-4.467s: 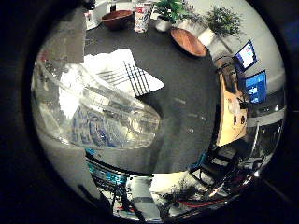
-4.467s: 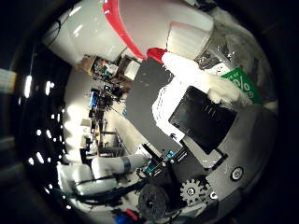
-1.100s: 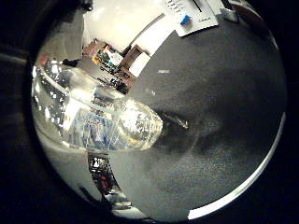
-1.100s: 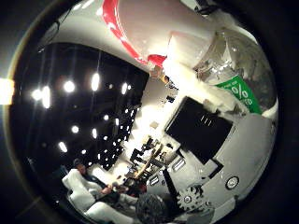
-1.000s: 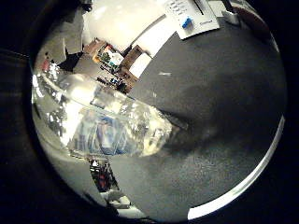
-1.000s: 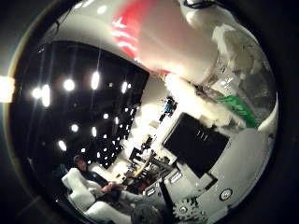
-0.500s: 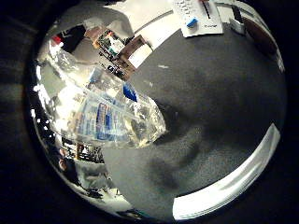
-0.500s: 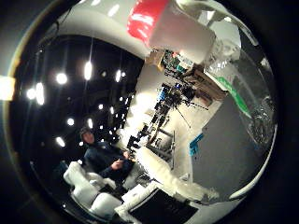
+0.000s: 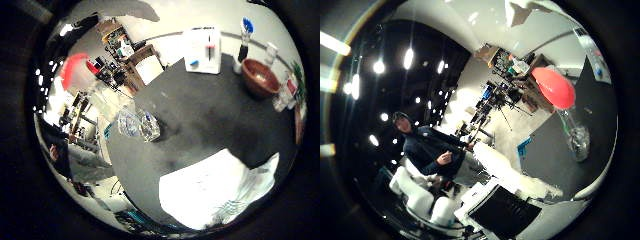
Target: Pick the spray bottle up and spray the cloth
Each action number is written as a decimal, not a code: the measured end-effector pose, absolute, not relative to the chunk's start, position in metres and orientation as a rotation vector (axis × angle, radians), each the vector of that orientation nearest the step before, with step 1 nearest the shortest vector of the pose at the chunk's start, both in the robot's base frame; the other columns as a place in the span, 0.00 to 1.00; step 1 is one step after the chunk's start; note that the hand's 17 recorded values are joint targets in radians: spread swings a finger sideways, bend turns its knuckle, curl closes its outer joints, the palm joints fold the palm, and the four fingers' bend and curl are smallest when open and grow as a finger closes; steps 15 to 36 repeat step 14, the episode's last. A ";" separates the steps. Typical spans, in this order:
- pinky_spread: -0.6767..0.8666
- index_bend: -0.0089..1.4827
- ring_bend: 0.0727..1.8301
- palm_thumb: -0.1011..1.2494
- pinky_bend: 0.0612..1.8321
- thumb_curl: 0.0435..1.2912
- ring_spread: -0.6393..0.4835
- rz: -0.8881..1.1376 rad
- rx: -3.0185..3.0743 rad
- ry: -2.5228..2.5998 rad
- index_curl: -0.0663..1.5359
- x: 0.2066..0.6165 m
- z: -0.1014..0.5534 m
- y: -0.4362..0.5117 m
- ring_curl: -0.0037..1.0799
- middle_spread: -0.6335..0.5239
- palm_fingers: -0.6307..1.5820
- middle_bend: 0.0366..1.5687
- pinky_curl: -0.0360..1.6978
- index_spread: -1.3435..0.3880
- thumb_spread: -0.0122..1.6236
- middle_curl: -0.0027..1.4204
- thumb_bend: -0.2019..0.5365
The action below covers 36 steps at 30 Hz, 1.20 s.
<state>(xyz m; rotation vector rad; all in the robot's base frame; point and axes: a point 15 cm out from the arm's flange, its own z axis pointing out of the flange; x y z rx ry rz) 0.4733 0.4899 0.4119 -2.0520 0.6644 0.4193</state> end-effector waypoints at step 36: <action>0.87 0.20 0.17 0.44 0.38 0.31 0.77 0.281 -2.096 0.751 0.28 0.486 0.425 0.407 0.13 0.43 0.47 0.10 0.10 0.46 0.60 0.23 0.24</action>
